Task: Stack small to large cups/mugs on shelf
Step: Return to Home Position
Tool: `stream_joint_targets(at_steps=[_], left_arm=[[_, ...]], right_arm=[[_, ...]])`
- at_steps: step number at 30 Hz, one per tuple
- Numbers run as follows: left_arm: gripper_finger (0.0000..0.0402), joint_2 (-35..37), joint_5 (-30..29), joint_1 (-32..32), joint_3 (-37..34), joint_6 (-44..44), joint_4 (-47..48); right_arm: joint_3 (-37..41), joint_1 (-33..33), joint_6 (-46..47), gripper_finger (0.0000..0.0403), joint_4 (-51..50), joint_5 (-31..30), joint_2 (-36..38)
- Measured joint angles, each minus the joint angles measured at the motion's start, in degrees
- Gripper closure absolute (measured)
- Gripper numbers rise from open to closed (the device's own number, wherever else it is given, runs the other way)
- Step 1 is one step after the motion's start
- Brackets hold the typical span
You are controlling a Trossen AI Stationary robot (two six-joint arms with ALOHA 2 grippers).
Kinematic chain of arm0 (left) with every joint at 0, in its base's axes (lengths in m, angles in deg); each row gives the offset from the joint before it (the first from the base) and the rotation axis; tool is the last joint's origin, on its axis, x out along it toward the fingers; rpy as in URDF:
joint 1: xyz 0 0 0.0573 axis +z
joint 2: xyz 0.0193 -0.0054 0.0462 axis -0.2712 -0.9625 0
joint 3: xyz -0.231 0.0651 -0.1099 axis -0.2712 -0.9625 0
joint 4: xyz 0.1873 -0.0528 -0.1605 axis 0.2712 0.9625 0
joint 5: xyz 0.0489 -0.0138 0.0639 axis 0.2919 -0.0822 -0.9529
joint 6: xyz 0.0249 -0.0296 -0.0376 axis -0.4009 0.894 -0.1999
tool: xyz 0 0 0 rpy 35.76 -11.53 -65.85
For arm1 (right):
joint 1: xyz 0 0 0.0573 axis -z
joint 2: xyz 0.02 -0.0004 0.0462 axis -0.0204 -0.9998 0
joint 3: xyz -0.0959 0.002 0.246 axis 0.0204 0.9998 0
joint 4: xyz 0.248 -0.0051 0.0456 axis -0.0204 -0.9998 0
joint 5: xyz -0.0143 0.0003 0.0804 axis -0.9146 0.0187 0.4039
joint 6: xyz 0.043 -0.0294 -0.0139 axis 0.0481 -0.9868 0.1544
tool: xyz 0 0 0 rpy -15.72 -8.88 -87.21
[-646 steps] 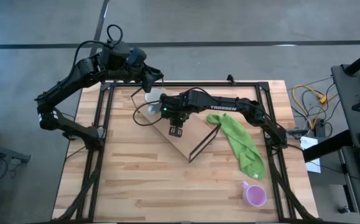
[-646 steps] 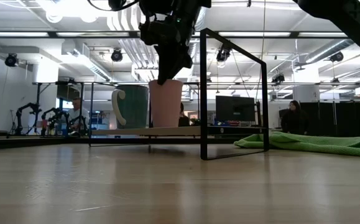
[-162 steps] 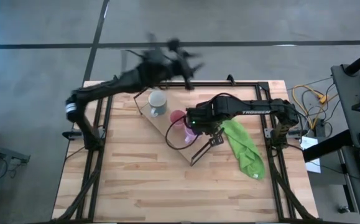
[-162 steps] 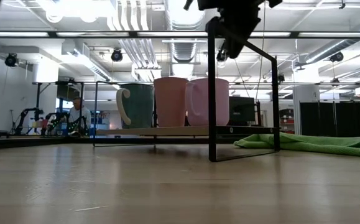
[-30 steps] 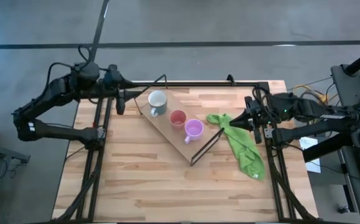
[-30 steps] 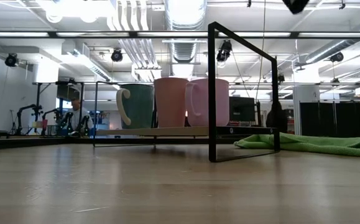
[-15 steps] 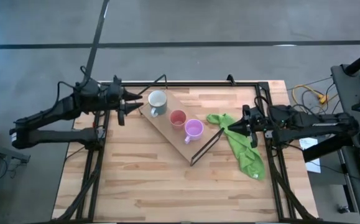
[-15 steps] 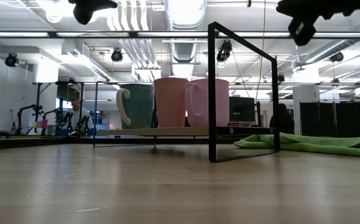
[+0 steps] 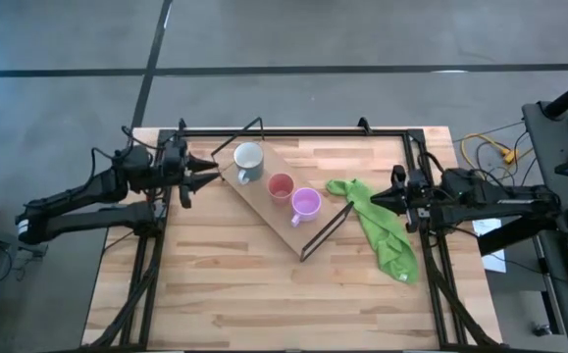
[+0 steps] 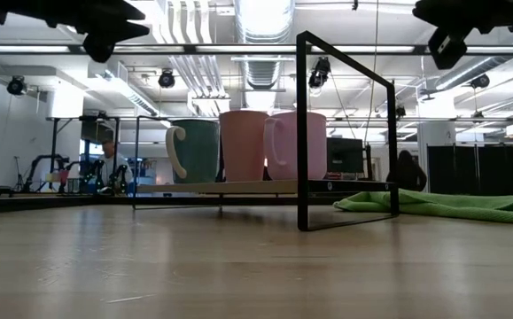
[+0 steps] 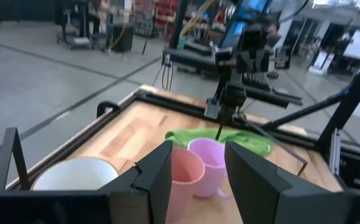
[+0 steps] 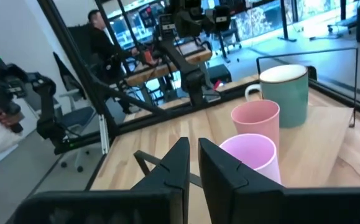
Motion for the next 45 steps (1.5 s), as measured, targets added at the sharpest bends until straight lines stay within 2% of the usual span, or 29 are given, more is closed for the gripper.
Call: stream_joint_targets(at_steps=[4,11,19,24,28,31,37,45], left_arm=[[0.0269,4.0,0.0,0.0,-3.3,0.2,-2.4],[0.0269,8.9,-0.1,0.0,-8.1,2.4,-3.6],[0.0269,14.2,-0.2,0.0,-13.6,4.7,-4.9],[0.0269,17.4,-0.3,0.0,-17.3,4.8,-5.0],[0.0269,19.2,-0.3,0.0,-22.0,8.2,-11.0],[0.0269,19.9,-0.3,0.0,-26.4,11.3,-17.7],[0.0269,18.8,-0.2,-1.3,-33.2,15.1,-30.1],[0.0269,14.9,-1.0,-2.6,-33.5,14.7,-29.2]], right_arm=[[1.8,0.0,0.0,0.0374,0.0,-0.6,3.1],[7.5,0.0,2.6,0.0374,0.2,-6.2,8.3],[14.8,0.0,5.3,0.0374,9.2,-6.5,13.4],[16.7,0.0,6.4,0.0374,10.3,-6.4,14.8],[18.2,0.0,8.2,0.0374,10.3,-6.4,15.1],[19.4,0.0,9.2,0.0374,11.6,-6.4,15.1],[23.8,0.0,10.2,0.0374,20.8,-6.4,15.1],[23.9,0.0,9.8,0.0374,20.9,-9.0,15.0]])
